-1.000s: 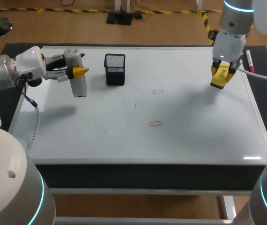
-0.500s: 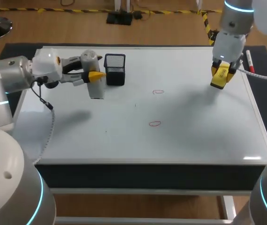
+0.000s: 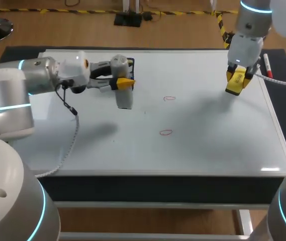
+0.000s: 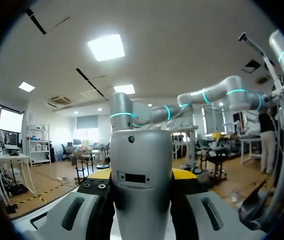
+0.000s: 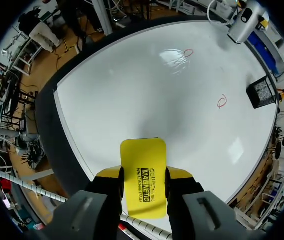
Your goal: Pick up the inspection probe, press it on each red-marked spot on the whiteboard one by one, put down the probe, pick up the eraser, and wipe off all the red marks.
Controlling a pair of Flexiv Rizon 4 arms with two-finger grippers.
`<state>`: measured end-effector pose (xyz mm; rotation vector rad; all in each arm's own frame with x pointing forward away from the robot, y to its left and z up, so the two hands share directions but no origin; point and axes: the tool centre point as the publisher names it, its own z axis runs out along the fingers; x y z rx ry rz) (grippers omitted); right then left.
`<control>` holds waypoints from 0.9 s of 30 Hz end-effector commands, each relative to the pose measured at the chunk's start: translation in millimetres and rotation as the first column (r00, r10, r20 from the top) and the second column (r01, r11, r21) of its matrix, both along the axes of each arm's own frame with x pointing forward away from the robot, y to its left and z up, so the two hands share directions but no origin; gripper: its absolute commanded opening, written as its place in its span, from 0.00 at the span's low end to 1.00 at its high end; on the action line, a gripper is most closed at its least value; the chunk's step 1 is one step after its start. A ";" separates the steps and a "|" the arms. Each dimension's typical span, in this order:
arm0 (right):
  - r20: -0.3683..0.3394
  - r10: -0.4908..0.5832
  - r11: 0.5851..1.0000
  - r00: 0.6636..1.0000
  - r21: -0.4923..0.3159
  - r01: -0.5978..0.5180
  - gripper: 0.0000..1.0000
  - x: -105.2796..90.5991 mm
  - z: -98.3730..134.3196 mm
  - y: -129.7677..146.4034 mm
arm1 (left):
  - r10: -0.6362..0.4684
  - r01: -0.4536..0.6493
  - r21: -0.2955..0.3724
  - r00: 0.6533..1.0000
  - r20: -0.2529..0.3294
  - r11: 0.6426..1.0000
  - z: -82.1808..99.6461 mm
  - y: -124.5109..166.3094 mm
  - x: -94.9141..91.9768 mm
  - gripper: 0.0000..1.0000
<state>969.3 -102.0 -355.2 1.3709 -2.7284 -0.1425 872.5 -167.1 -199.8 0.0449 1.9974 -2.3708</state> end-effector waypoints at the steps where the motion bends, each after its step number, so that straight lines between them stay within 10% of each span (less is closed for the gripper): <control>1: 0.000 0.002 1.000 1.000 -0.003 -0.002 0.00 0.2 0.9 -0.8 | -0.048 0.047 -0.020 0.999 -0.016 0.999 -5.2 -19.1 1.5 0.00; 27: 0.000 0.002 1.000 1.000 -0.003 -0.002 0.00 0.2 0.9 -0.8 | -0.112 0.110 -0.041 0.993 -0.040 0.993 -27.2 -100.7 20.9 0.00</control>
